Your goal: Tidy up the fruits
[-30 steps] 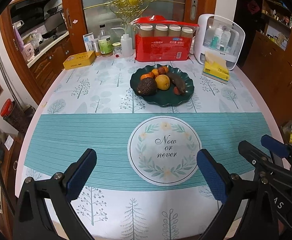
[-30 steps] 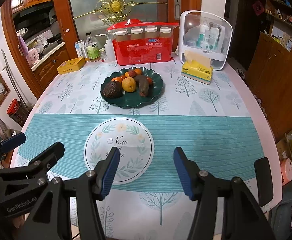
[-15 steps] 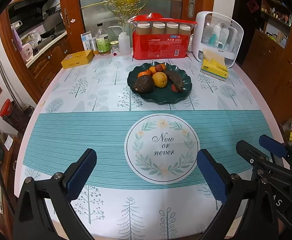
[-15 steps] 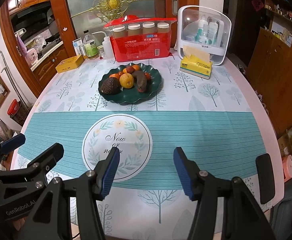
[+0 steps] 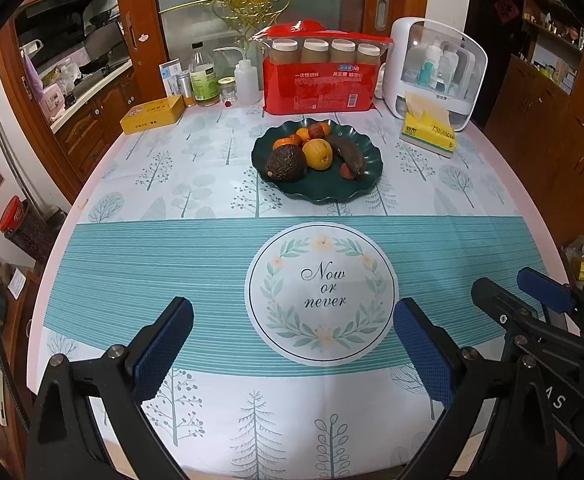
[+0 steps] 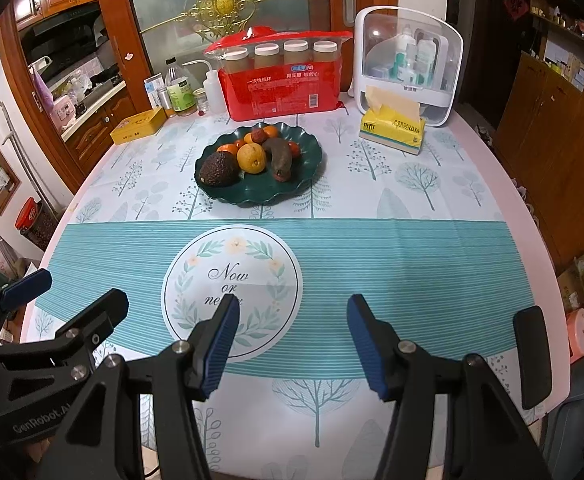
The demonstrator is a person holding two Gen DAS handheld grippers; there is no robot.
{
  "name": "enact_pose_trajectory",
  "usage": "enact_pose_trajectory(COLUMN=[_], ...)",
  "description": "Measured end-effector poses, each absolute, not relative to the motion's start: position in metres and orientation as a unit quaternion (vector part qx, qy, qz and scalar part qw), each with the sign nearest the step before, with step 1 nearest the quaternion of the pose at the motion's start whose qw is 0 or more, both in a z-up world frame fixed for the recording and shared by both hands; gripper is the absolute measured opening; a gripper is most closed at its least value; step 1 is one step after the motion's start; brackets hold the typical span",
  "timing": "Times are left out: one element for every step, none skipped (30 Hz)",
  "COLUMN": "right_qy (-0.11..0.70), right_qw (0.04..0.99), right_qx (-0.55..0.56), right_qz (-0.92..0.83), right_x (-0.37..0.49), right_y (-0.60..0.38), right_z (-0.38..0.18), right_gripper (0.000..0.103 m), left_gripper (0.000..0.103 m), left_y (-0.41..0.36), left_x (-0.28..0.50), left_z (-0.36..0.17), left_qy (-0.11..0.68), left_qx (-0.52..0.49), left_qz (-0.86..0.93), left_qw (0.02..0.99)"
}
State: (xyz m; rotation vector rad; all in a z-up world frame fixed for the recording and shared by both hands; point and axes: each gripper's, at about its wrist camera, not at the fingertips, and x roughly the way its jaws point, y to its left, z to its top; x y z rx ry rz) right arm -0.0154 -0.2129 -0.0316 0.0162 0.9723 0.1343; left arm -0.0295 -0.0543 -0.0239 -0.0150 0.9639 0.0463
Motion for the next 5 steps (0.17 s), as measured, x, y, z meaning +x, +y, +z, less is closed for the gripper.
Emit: enact_pose_trajectory(right_qy=[0.467, 0.466, 0.466, 0.466, 0.466], right_qw=[0.882, 0.882, 0.882, 0.883, 0.882], right_qx=[0.007, 0.007, 0.007, 0.007, 0.007], right_qz=[0.064, 0.064, 0.065, 0.065, 0.065], right_x=[-0.0155, -0.0156, -0.0155, -0.0154, -0.0154], right_y=[-0.2128, -0.2126, -0.2127, -0.2128, -0.2128], right_z=[-0.0316, -0.0312, -0.0312, -0.0314, -0.0313], right_gripper=[0.057, 0.057, 0.057, 0.057, 0.057], left_gripper=[0.100, 0.100, 0.100, 0.100, 0.100], left_y=[-0.0543, -0.0546, -0.0545, -0.0545, -0.0544], left_x=[-0.0293, -0.0292, -0.0291, -0.0292, -0.0293], left_z=[-0.0246, -0.0252, -0.0252, -0.0253, -0.0255], left_qy=[0.464, 0.464, 0.464, 0.464, 0.464], left_qx=[-0.007, -0.008, -0.008, -0.007, -0.008], left_qz=[0.022, 0.022, 0.022, 0.022, 0.022], left_qw=[0.886, 0.886, 0.886, 0.885, 0.885])
